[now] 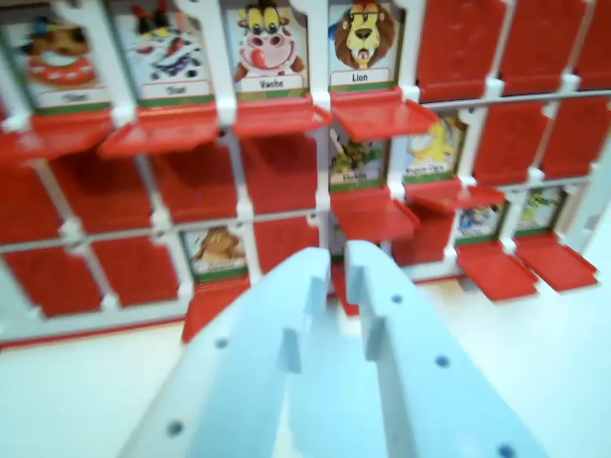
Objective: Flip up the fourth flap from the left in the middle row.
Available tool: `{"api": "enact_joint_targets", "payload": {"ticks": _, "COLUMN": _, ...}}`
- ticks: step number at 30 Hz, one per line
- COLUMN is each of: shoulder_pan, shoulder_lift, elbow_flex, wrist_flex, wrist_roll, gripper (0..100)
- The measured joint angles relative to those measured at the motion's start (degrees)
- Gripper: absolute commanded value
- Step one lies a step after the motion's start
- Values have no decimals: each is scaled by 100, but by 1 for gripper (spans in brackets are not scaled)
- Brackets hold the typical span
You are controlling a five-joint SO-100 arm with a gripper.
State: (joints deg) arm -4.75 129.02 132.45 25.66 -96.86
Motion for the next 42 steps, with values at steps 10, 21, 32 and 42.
{"api": "enact_joint_targets", "payload": {"ticks": 10, "shoulder_pan": 114, "shoulder_lift": 4377, "elbow_flex": 633, "wrist_flex": 3015, "wrist_roll": 70, "gripper": 2}}
{"api": "enact_joint_targets", "payload": {"ticks": 21, "shoulder_pan": 149, "shoulder_lift": 5818, "elbow_flex": 193, "wrist_flex": 4852, "wrist_roll": 246, "gripper": 2}}
{"api": "enact_joint_targets", "payload": {"ticks": 32, "shoulder_pan": 79, "shoulder_lift": 5827, "elbow_flex": 88, "wrist_flex": 4869, "wrist_roll": 211, "gripper": 2}}
{"api": "enact_joint_targets", "payload": {"ticks": 42, "shoulder_pan": 97, "shoulder_lift": 5827, "elbow_flex": 88, "wrist_flex": 4922, "wrist_roll": 97, "gripper": 2}}
